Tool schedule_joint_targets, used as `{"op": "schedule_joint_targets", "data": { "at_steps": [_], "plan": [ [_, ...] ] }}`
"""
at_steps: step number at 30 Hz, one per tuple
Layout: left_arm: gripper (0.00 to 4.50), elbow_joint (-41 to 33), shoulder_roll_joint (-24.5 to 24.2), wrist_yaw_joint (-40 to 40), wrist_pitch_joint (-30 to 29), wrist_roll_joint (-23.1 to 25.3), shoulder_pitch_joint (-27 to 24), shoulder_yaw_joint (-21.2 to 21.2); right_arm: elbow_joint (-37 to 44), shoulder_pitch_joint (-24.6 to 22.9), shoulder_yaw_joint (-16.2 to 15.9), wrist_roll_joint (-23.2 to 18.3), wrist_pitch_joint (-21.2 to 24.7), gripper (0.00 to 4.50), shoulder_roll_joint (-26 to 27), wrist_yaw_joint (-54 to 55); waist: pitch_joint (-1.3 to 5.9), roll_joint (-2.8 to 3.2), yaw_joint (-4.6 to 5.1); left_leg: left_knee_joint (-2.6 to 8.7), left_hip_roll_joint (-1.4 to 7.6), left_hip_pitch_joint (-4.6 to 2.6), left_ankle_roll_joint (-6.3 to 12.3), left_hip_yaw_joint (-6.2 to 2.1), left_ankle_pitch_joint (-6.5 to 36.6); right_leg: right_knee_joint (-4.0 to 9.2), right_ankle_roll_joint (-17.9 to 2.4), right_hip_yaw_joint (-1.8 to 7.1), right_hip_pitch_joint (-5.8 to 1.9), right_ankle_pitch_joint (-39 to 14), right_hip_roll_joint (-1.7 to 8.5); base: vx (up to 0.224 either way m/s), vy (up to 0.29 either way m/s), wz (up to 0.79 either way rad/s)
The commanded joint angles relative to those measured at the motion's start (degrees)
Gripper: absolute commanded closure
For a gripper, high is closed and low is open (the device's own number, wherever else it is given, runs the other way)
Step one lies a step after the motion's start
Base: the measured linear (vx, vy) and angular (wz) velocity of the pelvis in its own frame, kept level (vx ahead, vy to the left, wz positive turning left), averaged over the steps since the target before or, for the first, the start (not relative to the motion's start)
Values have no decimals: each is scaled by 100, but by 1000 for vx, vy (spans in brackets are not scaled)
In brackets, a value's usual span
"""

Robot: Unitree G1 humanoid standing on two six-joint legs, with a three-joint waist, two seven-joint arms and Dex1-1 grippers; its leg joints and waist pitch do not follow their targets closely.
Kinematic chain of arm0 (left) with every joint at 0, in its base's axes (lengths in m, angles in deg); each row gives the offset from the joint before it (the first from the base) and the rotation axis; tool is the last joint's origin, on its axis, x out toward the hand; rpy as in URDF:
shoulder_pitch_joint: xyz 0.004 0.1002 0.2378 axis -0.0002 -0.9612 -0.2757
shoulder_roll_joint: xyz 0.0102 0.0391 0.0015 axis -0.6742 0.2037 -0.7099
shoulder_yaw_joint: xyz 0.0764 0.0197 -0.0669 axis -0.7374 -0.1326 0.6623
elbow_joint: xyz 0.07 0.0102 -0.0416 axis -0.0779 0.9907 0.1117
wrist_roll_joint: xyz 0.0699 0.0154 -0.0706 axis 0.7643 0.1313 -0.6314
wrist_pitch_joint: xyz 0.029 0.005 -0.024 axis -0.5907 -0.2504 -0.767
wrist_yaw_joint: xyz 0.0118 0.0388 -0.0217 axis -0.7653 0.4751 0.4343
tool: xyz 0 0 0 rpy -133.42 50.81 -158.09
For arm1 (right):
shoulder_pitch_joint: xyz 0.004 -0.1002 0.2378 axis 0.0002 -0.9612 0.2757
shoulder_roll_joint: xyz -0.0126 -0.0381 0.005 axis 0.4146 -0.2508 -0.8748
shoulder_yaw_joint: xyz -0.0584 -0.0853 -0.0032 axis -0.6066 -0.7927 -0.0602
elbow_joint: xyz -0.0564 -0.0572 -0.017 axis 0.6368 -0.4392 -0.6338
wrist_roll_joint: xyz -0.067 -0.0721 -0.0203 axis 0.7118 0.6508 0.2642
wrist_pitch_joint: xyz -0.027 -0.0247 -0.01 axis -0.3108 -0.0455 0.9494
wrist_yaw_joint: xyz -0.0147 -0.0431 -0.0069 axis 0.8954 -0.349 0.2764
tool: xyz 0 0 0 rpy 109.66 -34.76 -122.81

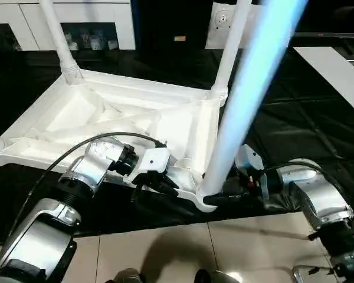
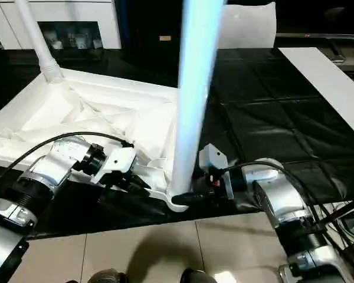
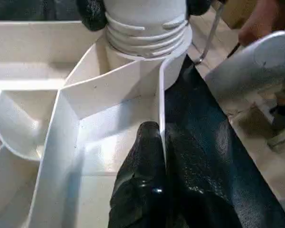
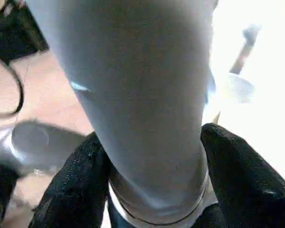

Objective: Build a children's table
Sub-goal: Rotate leg to tighten

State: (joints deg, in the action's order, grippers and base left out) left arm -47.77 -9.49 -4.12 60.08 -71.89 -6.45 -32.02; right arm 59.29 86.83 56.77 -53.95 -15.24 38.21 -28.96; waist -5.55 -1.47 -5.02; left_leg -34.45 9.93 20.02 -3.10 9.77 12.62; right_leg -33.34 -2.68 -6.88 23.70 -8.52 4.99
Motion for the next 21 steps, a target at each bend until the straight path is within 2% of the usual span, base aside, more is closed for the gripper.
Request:
{"op": "schedule_joint_targets", "data": {
  "at_steps": [1,5,6,7,8,9,10,12,13,15,17,19,20,21],
  "plan": [
    [450,-191,193,-595,-386,59,-11,78,302,-128,35,-265,339,189,313,458,451,-33,35,394,378,2,537,-71,284,357,-1042,387,-389,-1706,470,0,0,0],
    [450,-481,694,-1748,-1243,119,-79,295,505,-460,144,-36,774,194,1201,2069,391,-26,112,440,326,-25,230,-90,633,495,-720,357,-351,-2563,464,0,0,0],
    [450,-528,834,-2019,-1392,167,-82,326,479,-469,163,32,896,195,1442,2437,376,-15,170,450,307,-27,140,-108,786,545,-562,322,-366,-2950,459,0,0,0],
    [450,-528,834,-2019,-1392,167,-82,326,479,-469,163,32,896,196,1442,2437,364,-23,217,453,303,-33,118,-104,864,578,-501,317,-351,-3073,450,0,0,0],
    [450,-562,1031,-2394,-1613,213,-73,387,381,-426,209,119,1034,196,1778,2914,349,-39,275,452,291,-35,89,-121,1048,619,-391,291,-357,-3353,454,0,0,0],
    [450,-586,1132,-2589,-1772,223,-63,429,329,-391,236,164,1096,196,1944,3154,323,-14,340,442,275,-73,49,-139,1274,683,-311,259,-320,-3624,456,0,0,0],
    [450,-579,1251,-2818,-1885,248,-38,467,219,-324,268,226,1102,196,2138,3438,333,-26,385,428,245,-86,76,-152,1383,731,-188,225,-341,-3810,460,0,0,0],
    [450,-575,1485,-3279,-2119,309,16,546,1,-172,369,335,1185,196,2508,4040,338,-7,440,428,252,-91,85,-164,1430,754,-181,204,-320,-3812,471,0,0,0],
    [450,-572,1497,-3301,-2127,310,20,551,-14,-161,372,342,1187,196,2522,4065,335,-2,465,431,253,-87,89,-175,1469,758,-175,189,-323,-3803,464,0,0,0],
    [450,-471,1959,-4220,-2432,417,193,736,-661,362,470,643,1101,196,3102,5058,345,3,552,453,276,-68,122,-193,1532,734,-249,181,-339,-3554,455,0,0,0],
    [450,-462,2021,-4353,-2454,476,224,754,-710,451,525,625,1009,196,3198,5157,338,24,603,451,272,-94,134,-201,1718,759,-267,171,-321,-3534,450,0,0,0],
    [450,-460,2055,-4436,-2459,523,242,758,-720,504,579,598,936,196,3261,5197,364,17,623,459,273,-79,232,-186,1624,731,-362,215,-335,-3258,459,0,0,0],
    [450,-506,2033,-4405,-2398,584,224,716,-658,511,660,598,805,141,3269,5148,385,31,612,470,290,-54,297,-181,1470,689,-458,248,-353,-2990,467,0,0,0],
    [450,-530,2005,-4350,-2360,599,205,690,-625,494,685,612,756,127,3249,5117,416,23,602,469,304,-25,350,-170,1223,618,-613,294,-369,-2541,471,0,0,0]
  ]
}}
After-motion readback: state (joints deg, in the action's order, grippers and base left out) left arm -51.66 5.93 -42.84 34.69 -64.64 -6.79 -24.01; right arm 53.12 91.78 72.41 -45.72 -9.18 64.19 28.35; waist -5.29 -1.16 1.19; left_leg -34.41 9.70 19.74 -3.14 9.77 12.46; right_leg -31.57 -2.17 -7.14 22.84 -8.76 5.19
